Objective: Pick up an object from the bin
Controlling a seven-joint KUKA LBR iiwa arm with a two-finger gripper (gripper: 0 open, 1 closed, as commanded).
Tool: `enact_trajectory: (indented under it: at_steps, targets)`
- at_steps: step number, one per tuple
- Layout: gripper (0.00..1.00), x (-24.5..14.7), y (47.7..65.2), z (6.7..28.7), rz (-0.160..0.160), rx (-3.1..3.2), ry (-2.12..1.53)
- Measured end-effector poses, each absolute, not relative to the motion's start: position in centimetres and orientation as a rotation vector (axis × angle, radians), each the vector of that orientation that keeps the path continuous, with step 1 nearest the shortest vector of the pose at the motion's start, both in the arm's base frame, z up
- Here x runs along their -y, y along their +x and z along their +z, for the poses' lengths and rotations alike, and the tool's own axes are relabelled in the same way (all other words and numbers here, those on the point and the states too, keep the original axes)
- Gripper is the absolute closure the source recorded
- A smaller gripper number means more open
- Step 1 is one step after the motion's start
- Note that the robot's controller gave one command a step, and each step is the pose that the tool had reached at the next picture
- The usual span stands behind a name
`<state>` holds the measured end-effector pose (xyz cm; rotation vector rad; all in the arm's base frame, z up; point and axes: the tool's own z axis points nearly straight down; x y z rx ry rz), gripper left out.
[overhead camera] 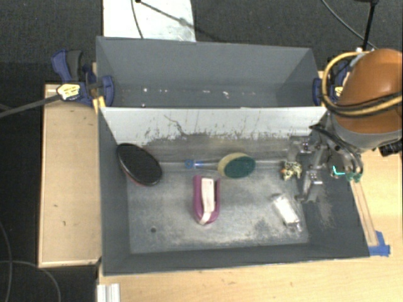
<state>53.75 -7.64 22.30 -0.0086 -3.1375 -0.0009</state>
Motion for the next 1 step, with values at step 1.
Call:
enact_trajectory:
  at_steps: [1]
  targets:
    - [0.0,13.05,49.34,7.01,0.006,3.154,0.04]
